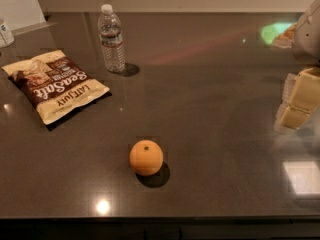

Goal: Pick orange

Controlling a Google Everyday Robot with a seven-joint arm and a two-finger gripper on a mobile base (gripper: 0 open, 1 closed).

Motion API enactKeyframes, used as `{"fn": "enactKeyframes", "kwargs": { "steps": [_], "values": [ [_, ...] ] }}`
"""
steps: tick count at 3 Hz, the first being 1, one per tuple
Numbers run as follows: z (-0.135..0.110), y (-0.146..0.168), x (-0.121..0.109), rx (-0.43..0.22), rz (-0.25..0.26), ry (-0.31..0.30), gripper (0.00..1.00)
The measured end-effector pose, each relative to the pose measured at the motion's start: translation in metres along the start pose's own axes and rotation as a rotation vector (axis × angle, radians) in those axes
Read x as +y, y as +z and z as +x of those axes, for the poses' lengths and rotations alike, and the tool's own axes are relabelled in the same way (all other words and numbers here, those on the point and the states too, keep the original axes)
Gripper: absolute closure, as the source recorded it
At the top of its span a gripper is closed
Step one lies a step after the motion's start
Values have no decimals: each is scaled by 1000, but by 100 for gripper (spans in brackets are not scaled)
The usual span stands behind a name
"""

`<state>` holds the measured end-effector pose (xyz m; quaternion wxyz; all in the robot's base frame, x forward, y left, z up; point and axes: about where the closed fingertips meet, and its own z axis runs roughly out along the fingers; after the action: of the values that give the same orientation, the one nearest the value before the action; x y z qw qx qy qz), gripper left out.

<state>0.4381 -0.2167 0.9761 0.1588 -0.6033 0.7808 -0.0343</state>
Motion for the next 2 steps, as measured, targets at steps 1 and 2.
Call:
{"fn": "enactKeyframes", "kwargs": {
  "steps": [1, 2],
  "values": [
    [-1, -1, 0, -2, 2, 0, 0],
    [-18, 8, 12, -58, -32, -51, 0]
  ]
}}
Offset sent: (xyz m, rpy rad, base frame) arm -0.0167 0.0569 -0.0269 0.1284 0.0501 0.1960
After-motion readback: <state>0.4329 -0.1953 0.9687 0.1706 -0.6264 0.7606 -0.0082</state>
